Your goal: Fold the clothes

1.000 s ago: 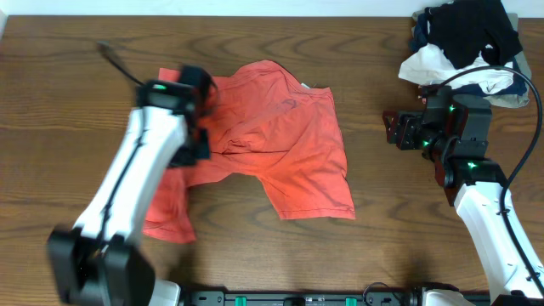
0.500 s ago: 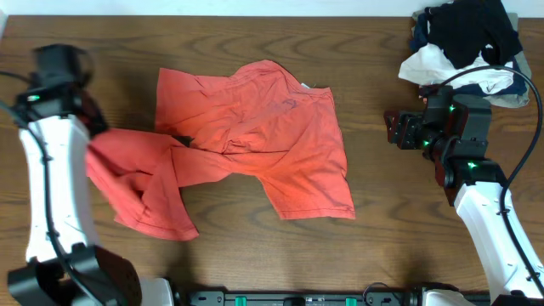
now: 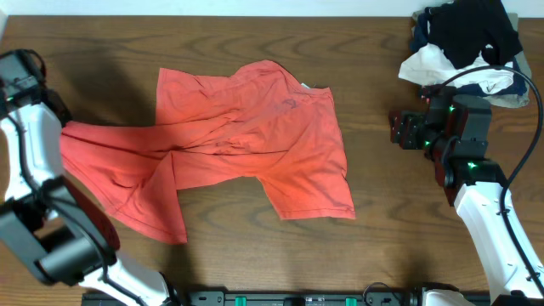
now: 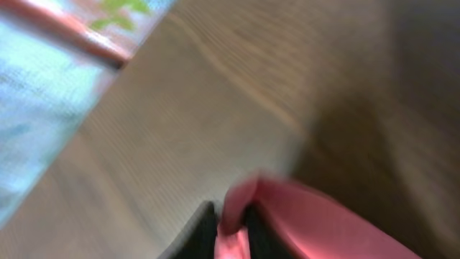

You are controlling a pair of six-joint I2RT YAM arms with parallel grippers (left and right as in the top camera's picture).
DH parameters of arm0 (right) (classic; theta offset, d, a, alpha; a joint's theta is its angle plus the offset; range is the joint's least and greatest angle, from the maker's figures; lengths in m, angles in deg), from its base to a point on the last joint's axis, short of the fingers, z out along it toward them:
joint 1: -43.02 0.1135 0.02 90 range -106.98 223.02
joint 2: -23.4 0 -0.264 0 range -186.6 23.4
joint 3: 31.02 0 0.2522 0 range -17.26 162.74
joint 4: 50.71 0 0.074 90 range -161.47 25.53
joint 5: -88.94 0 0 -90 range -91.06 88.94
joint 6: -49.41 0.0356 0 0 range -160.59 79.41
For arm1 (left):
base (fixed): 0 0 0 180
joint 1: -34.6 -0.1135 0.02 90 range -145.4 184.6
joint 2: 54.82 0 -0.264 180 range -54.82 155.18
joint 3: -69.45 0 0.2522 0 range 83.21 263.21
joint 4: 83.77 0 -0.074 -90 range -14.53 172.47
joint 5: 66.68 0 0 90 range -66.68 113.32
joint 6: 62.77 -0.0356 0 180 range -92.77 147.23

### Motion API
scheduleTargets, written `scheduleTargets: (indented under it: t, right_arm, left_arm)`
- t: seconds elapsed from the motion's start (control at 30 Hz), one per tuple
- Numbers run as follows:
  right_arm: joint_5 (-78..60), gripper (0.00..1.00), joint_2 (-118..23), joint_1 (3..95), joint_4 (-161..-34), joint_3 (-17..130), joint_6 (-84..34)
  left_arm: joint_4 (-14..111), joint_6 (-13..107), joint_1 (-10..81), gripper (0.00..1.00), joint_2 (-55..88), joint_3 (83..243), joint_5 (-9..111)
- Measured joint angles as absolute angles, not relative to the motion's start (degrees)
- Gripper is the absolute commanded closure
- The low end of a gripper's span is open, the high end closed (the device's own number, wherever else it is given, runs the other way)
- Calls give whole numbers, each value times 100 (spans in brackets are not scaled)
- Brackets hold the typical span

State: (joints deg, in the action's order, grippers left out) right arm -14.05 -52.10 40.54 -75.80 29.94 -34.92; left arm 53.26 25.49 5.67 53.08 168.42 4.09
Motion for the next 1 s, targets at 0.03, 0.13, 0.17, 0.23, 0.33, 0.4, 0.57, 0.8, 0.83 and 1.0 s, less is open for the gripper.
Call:
scheduleTargets:
  t: [0.03, 0.13, 0.17, 0.23, 0.33, 0.4, 0.57, 0.8, 0.83, 1.0]
  right_arm:
    - [-1403, 28, -5210, 4054, -7580, 2994, -3492]
    - [-1403, 28, -5210, 4054, -7580, 2994, -3492]
    - [-1403, 28, -5210, 4054, -7580, 2994, -3492]
    - [-1403, 28, -5210, 4054, -7578, 2994, -3492]
    - [-1399, 27, -5210, 4054, -7572, 2994, -3492]
    - [-1392, 27, -5210, 4054, -7574, 2994, -3492]
    - [-1385, 27, -5210, 4054, -7556, 2994, -3492]
    - [-1375, 25, -5210, 4054, -7556, 2994, -3492]
    - [-1370, 24, -5210, 4054, -7558, 2994, -3492]
    - [-1361, 23, -5210, 4054, -7563, 2994, -3492]
  left_arm:
    - [5427, 2523, 589, 2, 5378, 16842, 455]
    - [5527, 2477, 687, 2, 5496, 16842, 564]
    - [5499, 2482, 718, 3, 5494, 16842, 586]
    - [5232, 2442, 799, 2, 5430, 16855, 626]
    - [4270, 2484, 991, 2, 5209, 16888, 728]
    - [3514, 2580, 1210, 2, 4932, 16908, 927]
    - [2174, 3041, 2213, 2, 4208, 16932, 1743]
    - [1606, 3959, 4012, 1, 4145, 16162, 2160]
    - [1602, 4200, 4239, 1, 4145, 15924, 2129]
    - [1947, 5415, 4962, 1, 4009, 14654, 1834]
